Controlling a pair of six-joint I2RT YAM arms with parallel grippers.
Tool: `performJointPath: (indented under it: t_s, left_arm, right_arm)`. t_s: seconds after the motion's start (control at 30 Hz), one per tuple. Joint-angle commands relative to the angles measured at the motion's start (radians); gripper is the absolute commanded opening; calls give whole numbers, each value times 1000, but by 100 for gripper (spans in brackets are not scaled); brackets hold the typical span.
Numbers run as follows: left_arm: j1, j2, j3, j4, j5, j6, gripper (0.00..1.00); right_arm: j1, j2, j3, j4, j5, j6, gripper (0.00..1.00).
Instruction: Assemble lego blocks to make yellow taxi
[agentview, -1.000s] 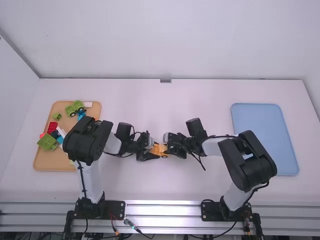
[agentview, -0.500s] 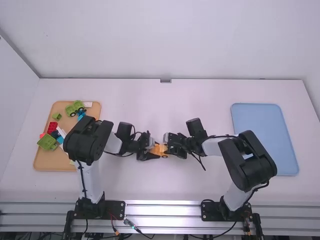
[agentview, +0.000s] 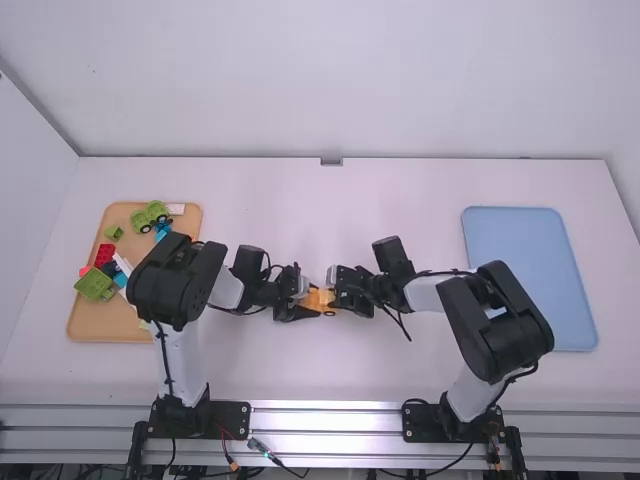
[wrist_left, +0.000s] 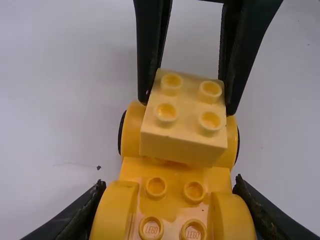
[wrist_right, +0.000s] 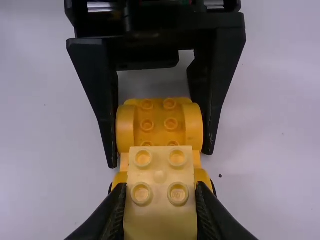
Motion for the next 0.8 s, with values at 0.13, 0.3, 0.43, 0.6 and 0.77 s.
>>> performJointPath:
  t_s: [0.13, 0.3, 0.43, 0.6, 0.77]
  left_arm:
    - [3, 28, -21, -19, -117, -37, 56]
    - [3, 28, -21, -20, -117, -37, 56]
    - [3, 28, -19, -21, -117, -38, 56]
    - [3, 28, -19, -24, -117, -38, 57]
    - [3, 28, -19, -24, -117, -38, 57]
  right_arm:
    - [0, 11, 11, -6, -5, 6, 49]
    - [-12, 9, 11, 19, -48, 8, 64]
    - [-34, -6, 13, 26, -88, 7, 68]
    - [-36, -19, 13, 32, -87, 6, 64]
    - [-13, -19, 11, 19, -44, 6, 60]
